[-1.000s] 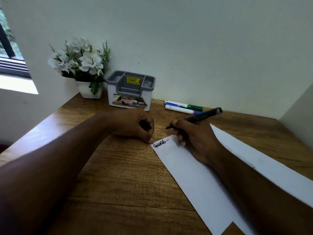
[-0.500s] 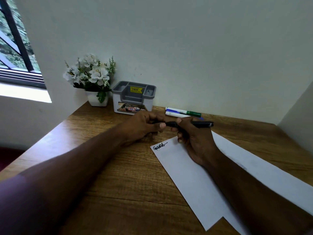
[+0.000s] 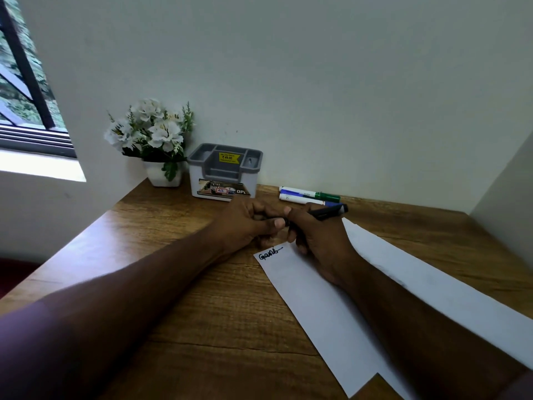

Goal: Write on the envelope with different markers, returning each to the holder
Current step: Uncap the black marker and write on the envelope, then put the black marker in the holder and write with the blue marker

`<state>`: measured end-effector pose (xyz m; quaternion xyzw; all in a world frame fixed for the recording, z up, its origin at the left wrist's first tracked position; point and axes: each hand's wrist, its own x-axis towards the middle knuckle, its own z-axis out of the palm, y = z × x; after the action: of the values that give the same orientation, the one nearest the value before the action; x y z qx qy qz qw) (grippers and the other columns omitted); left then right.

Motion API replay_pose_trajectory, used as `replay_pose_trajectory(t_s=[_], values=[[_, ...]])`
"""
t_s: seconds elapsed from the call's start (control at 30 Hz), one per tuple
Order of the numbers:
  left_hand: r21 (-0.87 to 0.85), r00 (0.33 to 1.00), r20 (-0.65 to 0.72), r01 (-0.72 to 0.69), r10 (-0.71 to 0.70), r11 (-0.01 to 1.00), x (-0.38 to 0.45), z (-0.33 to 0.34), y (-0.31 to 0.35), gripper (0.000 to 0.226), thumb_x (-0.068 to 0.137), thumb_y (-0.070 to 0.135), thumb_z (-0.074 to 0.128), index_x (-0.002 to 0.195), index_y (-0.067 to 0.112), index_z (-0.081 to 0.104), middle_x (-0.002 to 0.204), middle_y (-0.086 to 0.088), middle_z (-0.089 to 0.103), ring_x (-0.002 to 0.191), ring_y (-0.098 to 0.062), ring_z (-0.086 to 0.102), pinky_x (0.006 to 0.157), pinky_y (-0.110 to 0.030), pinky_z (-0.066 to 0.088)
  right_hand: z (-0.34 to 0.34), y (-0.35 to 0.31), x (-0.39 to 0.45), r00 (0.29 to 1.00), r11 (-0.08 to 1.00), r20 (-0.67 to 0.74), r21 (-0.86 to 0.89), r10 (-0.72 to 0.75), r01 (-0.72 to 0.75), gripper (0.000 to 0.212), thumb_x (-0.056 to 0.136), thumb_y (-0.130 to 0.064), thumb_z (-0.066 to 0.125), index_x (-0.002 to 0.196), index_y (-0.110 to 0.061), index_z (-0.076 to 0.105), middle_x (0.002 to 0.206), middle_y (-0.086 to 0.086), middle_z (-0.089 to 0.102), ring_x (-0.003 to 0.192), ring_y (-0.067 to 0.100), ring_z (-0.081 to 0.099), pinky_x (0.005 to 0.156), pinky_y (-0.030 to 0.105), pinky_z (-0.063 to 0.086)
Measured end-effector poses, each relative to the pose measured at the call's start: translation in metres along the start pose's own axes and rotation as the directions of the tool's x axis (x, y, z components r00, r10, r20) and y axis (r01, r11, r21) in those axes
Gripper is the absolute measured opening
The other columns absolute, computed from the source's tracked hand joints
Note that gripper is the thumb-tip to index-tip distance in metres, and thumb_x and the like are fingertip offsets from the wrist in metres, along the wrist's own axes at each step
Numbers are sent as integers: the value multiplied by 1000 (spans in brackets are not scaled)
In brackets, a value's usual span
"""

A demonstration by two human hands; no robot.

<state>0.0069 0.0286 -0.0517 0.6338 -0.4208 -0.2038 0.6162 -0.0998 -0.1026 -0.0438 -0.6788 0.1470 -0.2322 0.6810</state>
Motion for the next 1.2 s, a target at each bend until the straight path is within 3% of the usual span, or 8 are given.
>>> replay_pose_trajectory(t_s=[0.33, 0.43, 0.53, 0.6, 0.67, 0.8, 1.0, 1.2], values=[[16, 984, -168, -61, 63, 998, -13, -2, 7, 19, 75, 8, 75, 93, 15, 75, 82, 0, 76, 63, -12, 66, 56, -22, 53, 3, -5, -7, 1000, 996, 2, 92, 20, -21, 33, 73, -47, 76, 81, -17, 66, 55, -8, 60, 42, 2, 53, 36, 15, 37], [11, 945, -324, -37, 39, 999, -14, -15, 11, 23, 67, 19, 82, 89, 21, 76, 84, 1, 76, 73, -14, 70, 65, -28, 55, -6, -13, -4, 980, 984, -102, -71, -169, 162, 33, 76, -34, 79, 105, -27, 65, 89, -5, 62, 67, 4, 61, 53, 16, 47], [-28, 887, -450, -128, 102, 991, -11, -28, 20, 20, 66, 20, 84, 84, 23, 77, 82, 2, 76, 77, -13, 71, 64, -25, 55, -3, -24, 11, 729, 354, 230, -756, -645, 551, 55, 71, -11, 81, 122, -20, 64, 122, 7, 61, 103, 21, 57, 86, 31, 48], [-48, 869, -467, -210, 164, 977, -9, -30, 27, 18, 68, 16, 82, 85, 19, 77, 82, -1, 77, 78, -15, 72, 63, -22, 54, 14, -38, 21, 531, -110, 503, -788, -681, 605, 43, 71, -14, 79, 113, -11, 69, 114, 11, 69, 90, 33, 63, 73, 41, 51], [-90, 869, -455, -265, 197, 960, -7, -30, 31, 26, 68, 21, 82, 92, 14, 75, 87, -3, 77, 83, -18, 72, 65, -23, 55, 33, -51, 33, 475, -226, 607, -736, -637, 638, 23, 76, -12, 75, 98, -7, 70, 95, 12, 73, 76, 34, 62, 62, 39, 50], [-87, 853, -490, -252, 179, 964, -5, -38, 25, 41, 69, 45, 73, 102, 21, 72, 89, 2, 76, 81, -13, 71, 63, -19, 53, 52, -68, 66, 594, 1, 509, -759, -623, 651, 9, 83, -5, 66, 90, -6, 69, 89, 13, 73, 83, 34, 63, 67, 39, 51], [462, 880, -411, -25, 239, 887, 14, -47, -13, 24, 81, 31, 70, 103, 20, 72, 97, 5, 72, 84, 3, 63, 74, -6, 45, 61, -63, 117, 880, 517, 258, -730, -398, 448, 11, 77, -8, 73, 77, 1, 67, 73, 14, 69, 68, 19, 57, 53, 22, 33], [614, 935, -273, -11, 226, 789, 28, -50, -21, 30, 85, 26, 65, 114, 18, 66, 109, 0, 68, 78, 11, 51, 71, 7, 33, 52, -46, 130, 935, 802, 262, -489, -240, 343, 26, 72, -14, 80, 98, -12, 76, 94, 3, 76, 89, 14, 70, 77, 30, 54]])
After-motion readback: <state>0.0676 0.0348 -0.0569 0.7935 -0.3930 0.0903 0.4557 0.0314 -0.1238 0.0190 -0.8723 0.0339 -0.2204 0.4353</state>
